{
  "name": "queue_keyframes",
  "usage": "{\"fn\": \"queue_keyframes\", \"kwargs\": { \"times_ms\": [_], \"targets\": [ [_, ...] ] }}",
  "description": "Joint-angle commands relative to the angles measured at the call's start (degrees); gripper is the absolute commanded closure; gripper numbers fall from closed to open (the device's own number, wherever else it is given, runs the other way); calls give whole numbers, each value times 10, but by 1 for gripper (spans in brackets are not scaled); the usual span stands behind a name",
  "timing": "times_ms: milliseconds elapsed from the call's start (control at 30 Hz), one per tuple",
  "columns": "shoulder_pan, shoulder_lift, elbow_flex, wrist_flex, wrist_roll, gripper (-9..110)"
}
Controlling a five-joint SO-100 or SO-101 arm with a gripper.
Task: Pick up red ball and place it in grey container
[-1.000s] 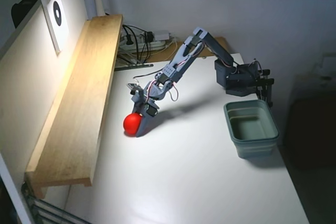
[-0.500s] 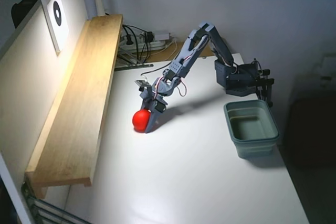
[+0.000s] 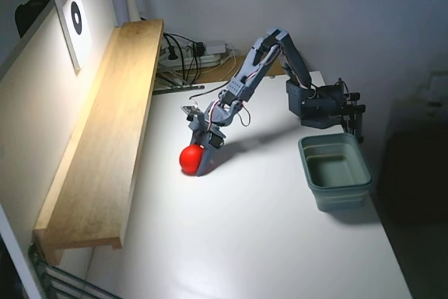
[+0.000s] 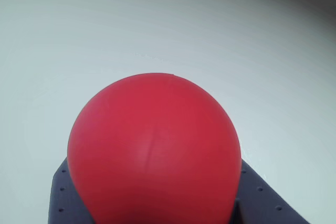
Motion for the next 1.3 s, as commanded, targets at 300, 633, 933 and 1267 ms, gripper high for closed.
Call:
{"fn": "queue_keyframes", "kwargs": {
  "times_ms": [300,633,933,1267],
  "targets": [
    [0,89,-74,102,1,78],
    [0,99,-86,123,1,78],
    [0,173,3,109,1,78],
    [0,181,5,115,1,78]
  ]
}}
